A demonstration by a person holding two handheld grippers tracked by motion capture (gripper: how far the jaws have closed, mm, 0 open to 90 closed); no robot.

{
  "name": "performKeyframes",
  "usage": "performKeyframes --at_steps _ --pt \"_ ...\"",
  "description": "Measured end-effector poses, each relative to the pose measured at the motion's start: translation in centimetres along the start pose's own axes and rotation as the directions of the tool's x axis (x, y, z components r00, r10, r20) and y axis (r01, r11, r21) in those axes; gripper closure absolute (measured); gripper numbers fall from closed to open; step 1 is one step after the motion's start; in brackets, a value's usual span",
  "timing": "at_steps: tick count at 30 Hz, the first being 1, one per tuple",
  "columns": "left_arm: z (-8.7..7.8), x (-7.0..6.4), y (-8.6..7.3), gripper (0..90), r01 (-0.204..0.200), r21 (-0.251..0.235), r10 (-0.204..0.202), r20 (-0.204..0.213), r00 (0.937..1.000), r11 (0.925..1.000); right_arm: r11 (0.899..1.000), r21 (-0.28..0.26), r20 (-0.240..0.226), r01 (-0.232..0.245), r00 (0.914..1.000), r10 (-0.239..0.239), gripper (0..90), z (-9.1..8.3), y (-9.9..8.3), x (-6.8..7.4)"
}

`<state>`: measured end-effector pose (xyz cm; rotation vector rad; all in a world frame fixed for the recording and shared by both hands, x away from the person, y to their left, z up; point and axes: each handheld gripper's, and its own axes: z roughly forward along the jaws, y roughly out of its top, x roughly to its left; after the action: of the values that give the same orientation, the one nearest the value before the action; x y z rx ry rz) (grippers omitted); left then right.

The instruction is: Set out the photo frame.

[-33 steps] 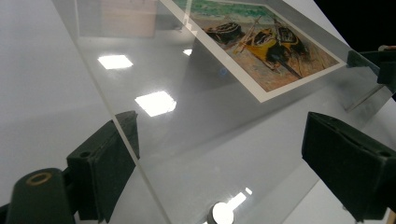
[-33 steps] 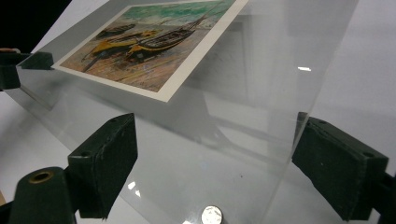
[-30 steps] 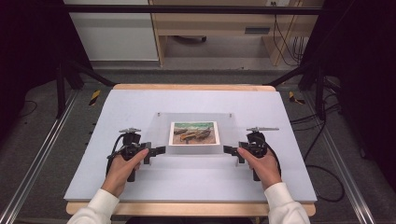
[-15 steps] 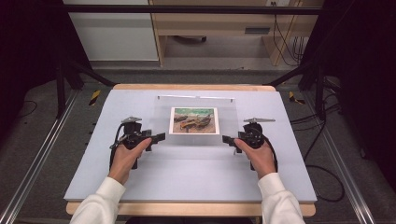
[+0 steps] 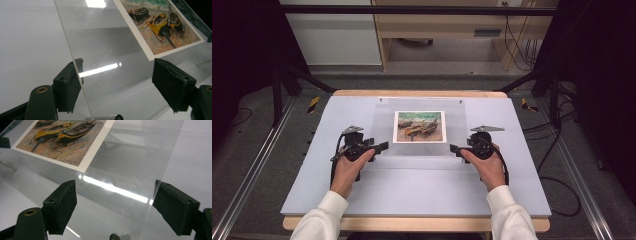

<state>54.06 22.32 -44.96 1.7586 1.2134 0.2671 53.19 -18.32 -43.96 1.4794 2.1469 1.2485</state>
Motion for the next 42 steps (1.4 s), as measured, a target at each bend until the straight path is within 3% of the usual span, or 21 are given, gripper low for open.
performKeyframes --at_steps 18,42 --pt "-0.9 -0.1 -0.5 30.0 0.002 -0.009 -0.002 -0.002 1.0000 1.0000 0.999 -0.012 0.024 0.052 0.9984 -0.052 23.2 -0.7 -0.6 0.7" --pt "-1.6 -0.3 -0.9 33.1 -0.021 -0.012 0.021 0.007 0.9997 0.9997 0.997 -0.028 0.035 0.073 0.9968 -0.072 30.5 -1.6 -1.4 0.9"
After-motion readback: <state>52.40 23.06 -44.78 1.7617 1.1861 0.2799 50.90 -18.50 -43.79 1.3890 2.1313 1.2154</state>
